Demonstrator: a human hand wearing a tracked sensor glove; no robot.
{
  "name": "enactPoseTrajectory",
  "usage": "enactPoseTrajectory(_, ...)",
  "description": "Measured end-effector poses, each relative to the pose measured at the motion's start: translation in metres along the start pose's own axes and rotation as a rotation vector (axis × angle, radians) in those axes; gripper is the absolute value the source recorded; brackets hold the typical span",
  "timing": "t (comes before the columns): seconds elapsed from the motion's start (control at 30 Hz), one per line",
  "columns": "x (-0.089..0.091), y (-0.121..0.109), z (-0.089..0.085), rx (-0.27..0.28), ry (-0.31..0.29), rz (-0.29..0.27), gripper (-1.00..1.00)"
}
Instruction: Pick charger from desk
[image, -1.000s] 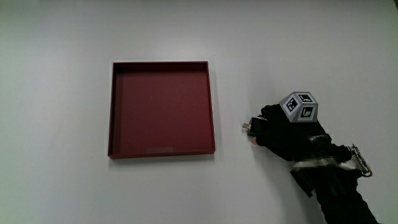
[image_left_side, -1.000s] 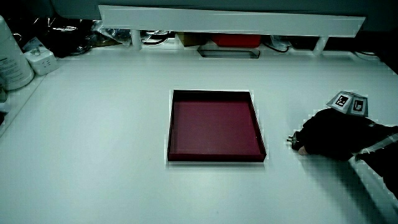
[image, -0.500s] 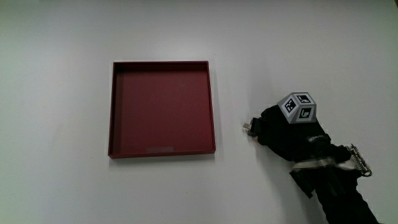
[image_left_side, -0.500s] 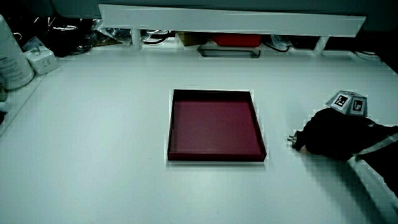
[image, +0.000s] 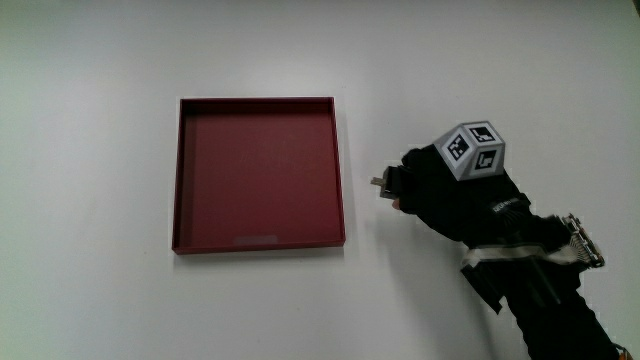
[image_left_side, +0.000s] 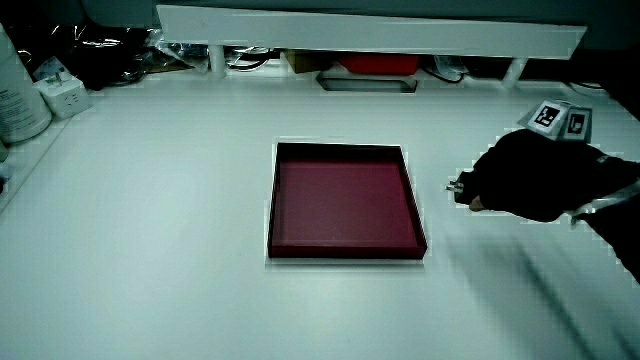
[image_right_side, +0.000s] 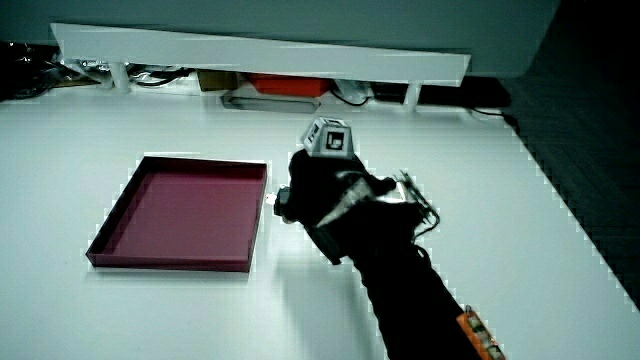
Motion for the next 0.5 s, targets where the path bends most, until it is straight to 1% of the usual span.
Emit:
enactPoseTrajectory(0.03, -0.006, 0.0, 0.004, 0.003, -0.012, 0.013, 1.0)
enactPoseTrajectory(0.07, -0.009, 0.002, 0.006, 0.018, -0.027, 0.009, 1.0)
enactPoseTrajectory(0.1, -0.016, 0.001, 0.011, 0.017, -0.013, 0.031, 1.0)
enactPoseTrajectory(0.13, -0.027, -0.002, 0.019, 0.037, 0.0, 0.057, 1.0)
enactPoseTrajectory(0.2, -0.04, -0.003, 0.026, 0.046, -0.015, 0.079, 1.0)
enactPoseTrajectory(0.23, -0.047, -0.004, 0.029, 0.047, -0.009, 0.097, 1.0)
enactPoseTrajectory(0.3, -0.059, -0.003, 0.033, 0.05, -0.033, 0.116, 1.0)
enactPoseTrajectory(0.33, -0.065, -0.004, 0.035, 0.057, -0.024, 0.131, 1.0)
enactPoseTrajectory(0.37, -0.071, -0.004, 0.037, 0.063, -0.032, 0.14, 1.0)
enactPoseTrajectory(0.4, -0.075, -0.002, 0.037, 0.071, -0.054, 0.141, 1.0)
enactPoseTrajectory(0.43, -0.082, -0.002, 0.039, 0.06, -0.036, 0.165, 1.0)
enactPoseTrajectory(0.47, -0.086, 0.0, 0.039, 0.074, -0.035, 0.162, 1.0)
enactPoseTrajectory(0.5, -0.092, 0.003, 0.038, 0.042, 0.002, 0.215, 1.0)
